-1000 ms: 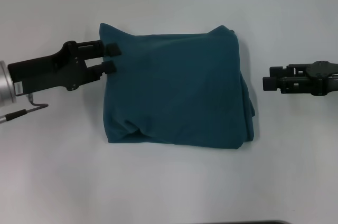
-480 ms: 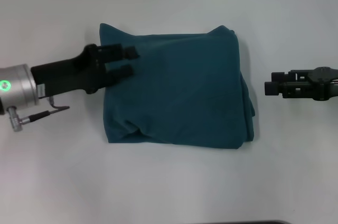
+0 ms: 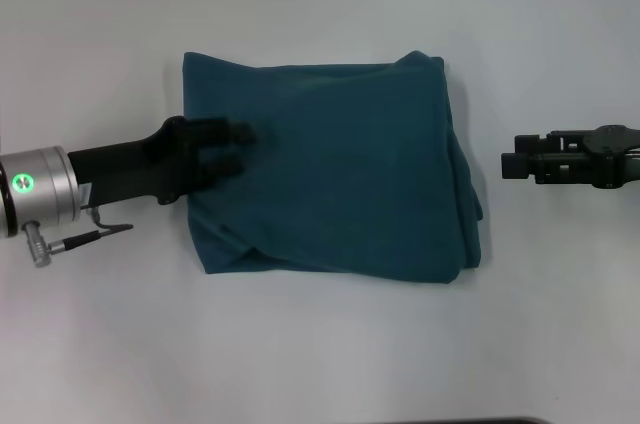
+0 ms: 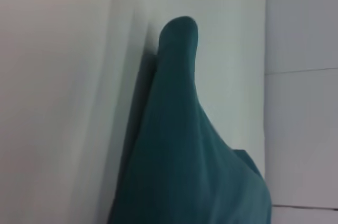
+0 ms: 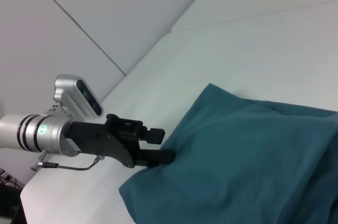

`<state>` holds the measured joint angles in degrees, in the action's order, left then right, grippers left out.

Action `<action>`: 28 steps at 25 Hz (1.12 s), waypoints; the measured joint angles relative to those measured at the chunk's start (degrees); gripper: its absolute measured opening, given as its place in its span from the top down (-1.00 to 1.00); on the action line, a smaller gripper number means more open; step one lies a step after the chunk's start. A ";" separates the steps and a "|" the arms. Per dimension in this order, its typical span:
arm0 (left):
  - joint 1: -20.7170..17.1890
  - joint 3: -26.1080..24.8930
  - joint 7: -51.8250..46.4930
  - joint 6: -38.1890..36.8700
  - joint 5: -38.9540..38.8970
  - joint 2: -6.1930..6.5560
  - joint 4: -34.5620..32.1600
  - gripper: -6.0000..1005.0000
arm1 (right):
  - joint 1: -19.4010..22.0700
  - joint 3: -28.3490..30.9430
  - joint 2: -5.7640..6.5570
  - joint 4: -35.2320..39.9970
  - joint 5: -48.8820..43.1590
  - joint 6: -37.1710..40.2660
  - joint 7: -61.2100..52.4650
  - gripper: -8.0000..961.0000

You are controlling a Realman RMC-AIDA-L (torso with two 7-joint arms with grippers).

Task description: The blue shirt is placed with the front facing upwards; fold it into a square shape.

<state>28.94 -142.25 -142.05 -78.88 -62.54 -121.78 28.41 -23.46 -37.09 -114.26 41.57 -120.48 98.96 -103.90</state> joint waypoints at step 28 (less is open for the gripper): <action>-5.23 1.44 3.01 -8.62 -1.18 -2.12 -0.61 -0.04 | 0.16 0.09 0.21 -0.64 -0.01 0.23 -0.25 -0.50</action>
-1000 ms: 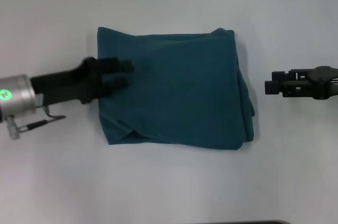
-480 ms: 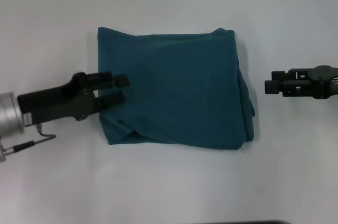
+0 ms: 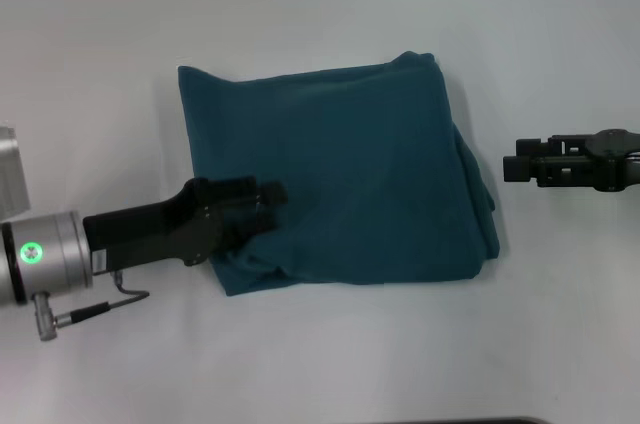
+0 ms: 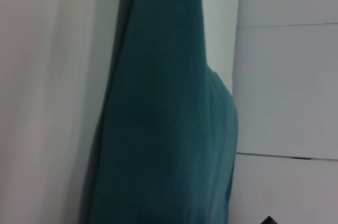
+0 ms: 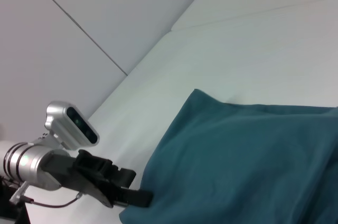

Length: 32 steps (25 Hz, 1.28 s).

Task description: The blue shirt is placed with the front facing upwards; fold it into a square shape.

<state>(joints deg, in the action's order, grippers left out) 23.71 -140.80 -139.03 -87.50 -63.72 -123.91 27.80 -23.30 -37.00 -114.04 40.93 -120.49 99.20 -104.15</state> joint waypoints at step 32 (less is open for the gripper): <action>-2.53 1.50 -0.32 -6.66 2.61 0.57 5.40 -0.04 | -0.10 0.08 0.32 -0.07 0.00 -0.09 -0.09 -0.50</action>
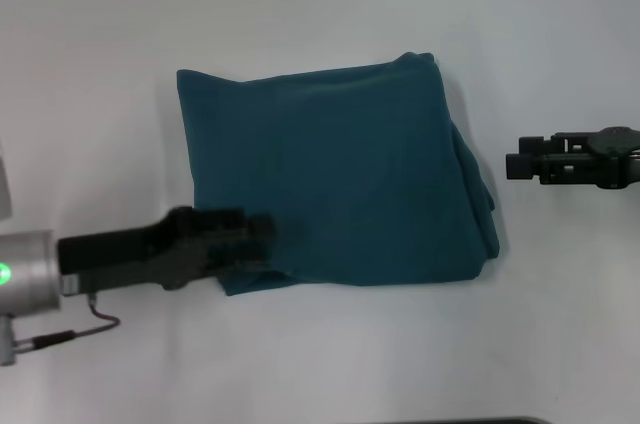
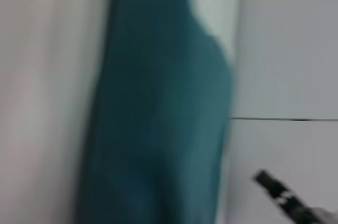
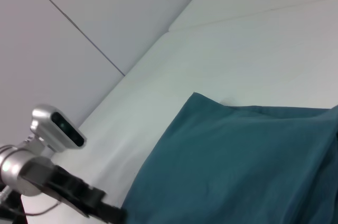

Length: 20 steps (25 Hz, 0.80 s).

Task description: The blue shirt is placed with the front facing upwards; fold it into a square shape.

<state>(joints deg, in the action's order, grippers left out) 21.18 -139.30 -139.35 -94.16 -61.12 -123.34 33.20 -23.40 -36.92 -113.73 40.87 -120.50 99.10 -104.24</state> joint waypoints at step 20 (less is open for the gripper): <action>1.67 -7.58 -0.70 3.08 0.07 -0.19 2.56 -0.04 | -0.81 0.00 0.00 0.00 0.02 0.31 -1.18 -0.50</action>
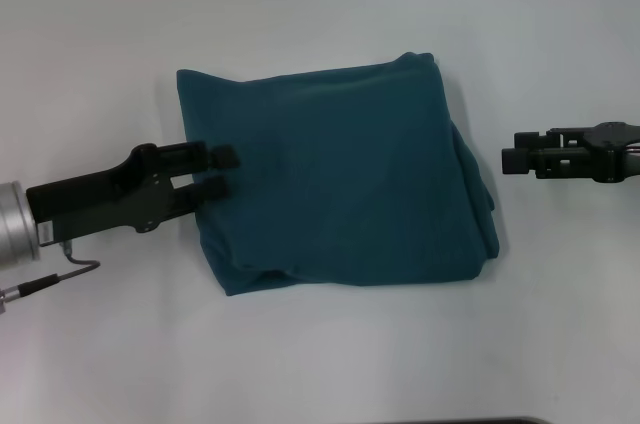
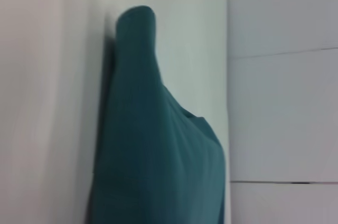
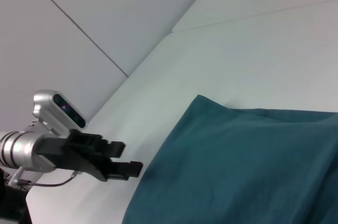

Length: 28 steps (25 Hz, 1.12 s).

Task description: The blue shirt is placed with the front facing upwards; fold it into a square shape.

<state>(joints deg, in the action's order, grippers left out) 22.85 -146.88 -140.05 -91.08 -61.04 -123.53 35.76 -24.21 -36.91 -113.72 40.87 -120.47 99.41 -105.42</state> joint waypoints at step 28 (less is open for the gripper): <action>-0.35 3.56 -1.71 1.23 6.41 1.48 -0.04 -0.04 | 0.33 0.00 0.35 0.00 0.06 -0.02 -0.40 -0.50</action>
<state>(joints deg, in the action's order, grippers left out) 22.50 -143.32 -141.76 -89.85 -54.63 -122.05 35.72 -23.88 -36.91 -113.37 40.87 -120.41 99.39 -105.82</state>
